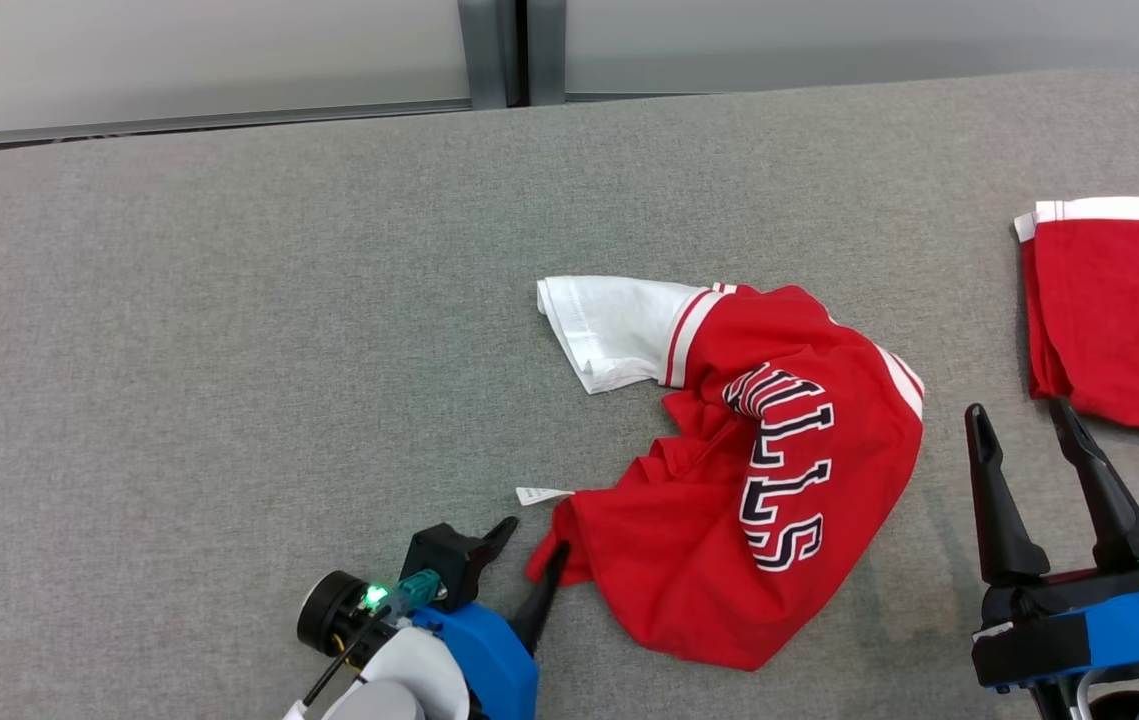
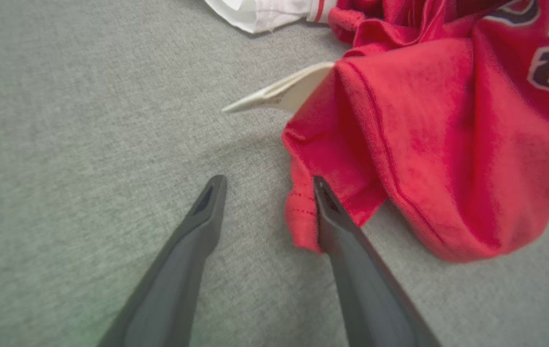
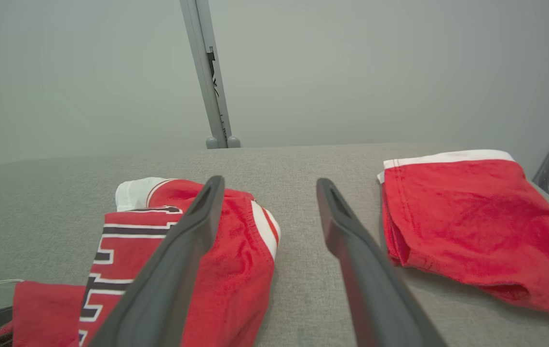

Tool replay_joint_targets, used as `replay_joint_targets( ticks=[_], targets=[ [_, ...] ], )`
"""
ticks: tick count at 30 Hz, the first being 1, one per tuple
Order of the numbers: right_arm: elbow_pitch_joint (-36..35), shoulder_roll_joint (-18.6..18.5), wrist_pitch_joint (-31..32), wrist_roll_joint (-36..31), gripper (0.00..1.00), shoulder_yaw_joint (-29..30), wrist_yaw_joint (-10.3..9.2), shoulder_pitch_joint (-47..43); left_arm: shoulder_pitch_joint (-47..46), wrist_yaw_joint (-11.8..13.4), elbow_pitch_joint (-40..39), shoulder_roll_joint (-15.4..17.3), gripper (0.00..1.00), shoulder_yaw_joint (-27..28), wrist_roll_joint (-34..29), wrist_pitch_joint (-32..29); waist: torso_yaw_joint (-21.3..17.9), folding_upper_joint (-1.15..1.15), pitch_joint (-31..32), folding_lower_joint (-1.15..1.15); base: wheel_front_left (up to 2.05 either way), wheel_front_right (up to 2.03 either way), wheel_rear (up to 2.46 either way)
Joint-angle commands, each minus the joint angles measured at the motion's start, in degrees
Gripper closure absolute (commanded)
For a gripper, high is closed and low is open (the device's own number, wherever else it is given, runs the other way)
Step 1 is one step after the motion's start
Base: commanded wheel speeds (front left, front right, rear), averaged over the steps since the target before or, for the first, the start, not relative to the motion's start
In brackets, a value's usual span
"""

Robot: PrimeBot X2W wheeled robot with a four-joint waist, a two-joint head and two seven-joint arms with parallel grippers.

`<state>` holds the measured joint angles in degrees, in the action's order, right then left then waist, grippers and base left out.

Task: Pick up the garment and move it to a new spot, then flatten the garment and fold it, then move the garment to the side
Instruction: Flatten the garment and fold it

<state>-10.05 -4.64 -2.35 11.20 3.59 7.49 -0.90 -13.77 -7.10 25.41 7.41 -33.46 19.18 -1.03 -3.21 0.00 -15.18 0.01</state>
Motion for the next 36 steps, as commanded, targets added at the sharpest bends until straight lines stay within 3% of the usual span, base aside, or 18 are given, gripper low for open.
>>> replay_joint_targets(
  ticks=[1,9,18,25,31,36],
  targets=[
    [0.3,0.2,-0.4,0.3,0.00,0.2,0.00,0.9,-1.2,-0.4,2.0,0.4,1.00,-1.4,1.1,-1.5,-0.2,0.00,-0.1,-0.01,0.00,0.00,0.00],
    [0.7,0.4,-0.9,0.4,0.00,1.2,0.00,1.1,-4.8,0.5,-0.4,3.0,1.00,-2.5,0.2,2.4,0.3,0.00,0.8,-0.01,0.00,0.00,0.00],
    [1.5,0.8,-1.3,0.6,0.00,2.4,0.00,0.6,-8.0,7.6,-13.9,7.9,1.00,2.7,-4.6,11.9,1.2,0.00,2.7,-0.01,0.00,0.00,0.00],
    [1.7,1.1,-1.3,0.9,0.00,2.5,0.00,0.0,-4.7,14.3,-23.3,12.5,1.00,8.3,-6.1,12.9,1.4,0.00,3.3,-0.01,0.00,0.00,0.00],
    [2.2,1.3,-1.4,1.4,0.00,2.4,0.00,0.2,3.2,20.2,-23.5,15.1,1.00,14.2,-3.8,12.1,1.6,0.00,2.5,-0.01,0.00,0.00,0.00],
    [2.6,1.4,-1.2,1.4,0.00,2.3,0.00,0.9,10.5,21.7,-19.1,13.9,1.00,15.8,0.3,11.7,2.1,0.00,1.9,-0.01,0.00,0.00,0.00]
  ],
)
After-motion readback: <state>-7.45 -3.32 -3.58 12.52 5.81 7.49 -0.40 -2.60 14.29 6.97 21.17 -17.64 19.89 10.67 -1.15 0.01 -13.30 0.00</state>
